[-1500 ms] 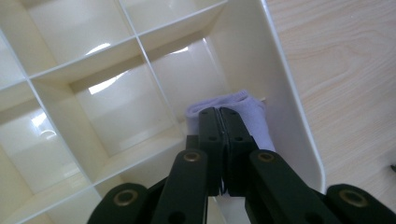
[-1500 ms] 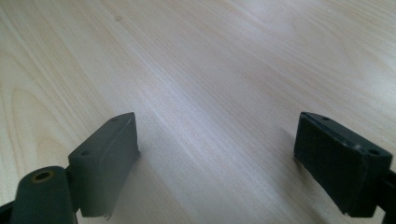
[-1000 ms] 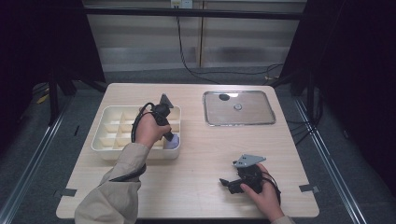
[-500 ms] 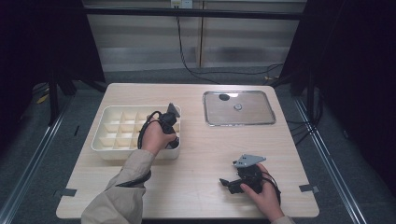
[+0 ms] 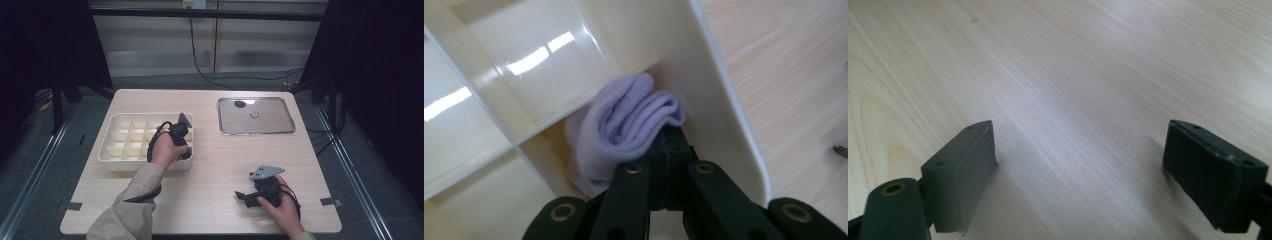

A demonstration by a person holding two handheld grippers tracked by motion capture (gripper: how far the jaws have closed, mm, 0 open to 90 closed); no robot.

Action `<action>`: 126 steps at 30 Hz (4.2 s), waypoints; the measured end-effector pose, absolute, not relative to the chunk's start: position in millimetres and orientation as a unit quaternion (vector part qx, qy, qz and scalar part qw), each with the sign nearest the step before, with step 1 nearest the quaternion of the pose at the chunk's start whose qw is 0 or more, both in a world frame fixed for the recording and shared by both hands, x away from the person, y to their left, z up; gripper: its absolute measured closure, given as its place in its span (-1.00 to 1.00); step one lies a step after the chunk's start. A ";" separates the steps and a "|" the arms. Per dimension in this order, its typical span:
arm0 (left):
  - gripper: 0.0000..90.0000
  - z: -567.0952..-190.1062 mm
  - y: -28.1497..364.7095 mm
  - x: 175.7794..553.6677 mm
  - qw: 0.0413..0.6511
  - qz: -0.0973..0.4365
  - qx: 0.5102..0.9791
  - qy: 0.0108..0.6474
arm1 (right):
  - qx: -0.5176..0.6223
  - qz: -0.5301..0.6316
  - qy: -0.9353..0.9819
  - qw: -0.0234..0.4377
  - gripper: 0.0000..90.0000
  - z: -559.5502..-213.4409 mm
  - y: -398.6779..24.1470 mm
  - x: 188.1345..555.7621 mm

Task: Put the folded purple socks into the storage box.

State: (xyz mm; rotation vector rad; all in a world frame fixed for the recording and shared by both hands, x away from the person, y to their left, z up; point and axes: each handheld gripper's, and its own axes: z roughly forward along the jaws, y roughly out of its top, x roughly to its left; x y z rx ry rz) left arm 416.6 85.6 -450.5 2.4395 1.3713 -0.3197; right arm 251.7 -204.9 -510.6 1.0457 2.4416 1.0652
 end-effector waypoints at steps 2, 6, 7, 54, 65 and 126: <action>1.00 -450.7 86.0 416.4 0.164 -0.113 0.854 0.480 | 0.362 0.369 0.845 0.139 -0.71 -510.6 -204.9 251.7; 1.00 -449.8 86.5 416.3 0.168 -0.116 0.851 0.483 | 0.362 0.368 0.845 0.139 -0.71 -510.5 -205.0 251.7; 1.00 -449.3 86.6 416.3 0.168 -0.117 0.851 0.483 | 0.362 0.369 0.845 0.139 -0.71 -510.6 -204.9 251.7; -0.36 -404.8 102.6 408.6 0.196 -0.071 0.862 0.462 | 0.360 0.370 0.845 0.140 -0.71 -510.6 -205.1 252.1; -0.45 -401.1 102.0 406.5 0.201 -0.071 0.868 0.449 | 0.361 0.370 0.845 0.139 -0.71 -510.5 -205.2 252.0; -0.50 -400.5 58.1 350.7 0.244 -0.114 0.909 0.317 | 0.363 0.369 0.845 0.138 -0.71 -510.4 -205.1 251.7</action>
